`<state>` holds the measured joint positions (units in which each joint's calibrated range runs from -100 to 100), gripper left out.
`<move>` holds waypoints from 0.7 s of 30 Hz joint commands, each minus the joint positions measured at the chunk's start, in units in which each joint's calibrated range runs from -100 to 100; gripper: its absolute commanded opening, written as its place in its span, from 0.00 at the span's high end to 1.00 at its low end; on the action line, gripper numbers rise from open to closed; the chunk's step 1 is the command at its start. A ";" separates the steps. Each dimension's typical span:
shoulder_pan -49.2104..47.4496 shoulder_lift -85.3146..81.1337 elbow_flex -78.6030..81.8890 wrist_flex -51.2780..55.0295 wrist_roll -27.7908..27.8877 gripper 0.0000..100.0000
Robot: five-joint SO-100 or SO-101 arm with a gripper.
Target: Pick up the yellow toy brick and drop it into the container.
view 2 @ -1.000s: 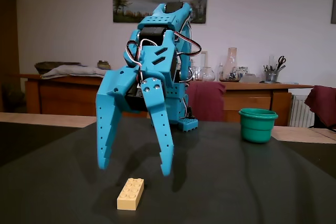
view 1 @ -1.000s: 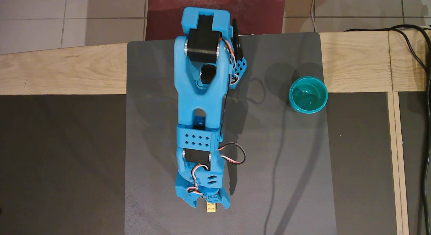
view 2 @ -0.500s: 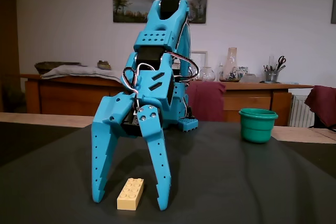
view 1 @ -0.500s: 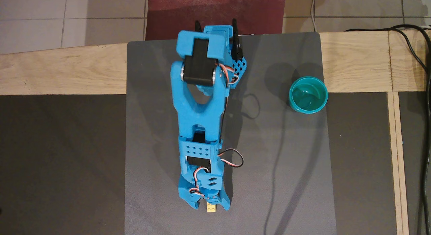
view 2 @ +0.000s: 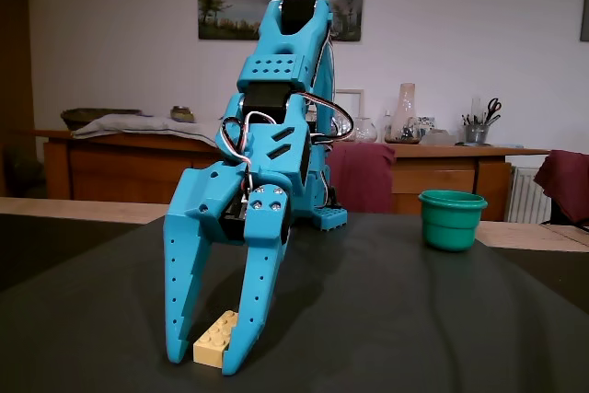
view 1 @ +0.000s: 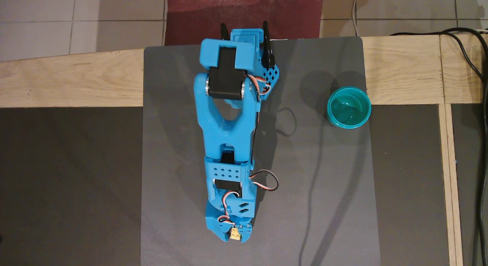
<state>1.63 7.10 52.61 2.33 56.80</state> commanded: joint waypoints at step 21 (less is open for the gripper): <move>3.12 -7.52 9.40 1.09 0.18 0.83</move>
<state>4.16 0.64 60.31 2.24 56.85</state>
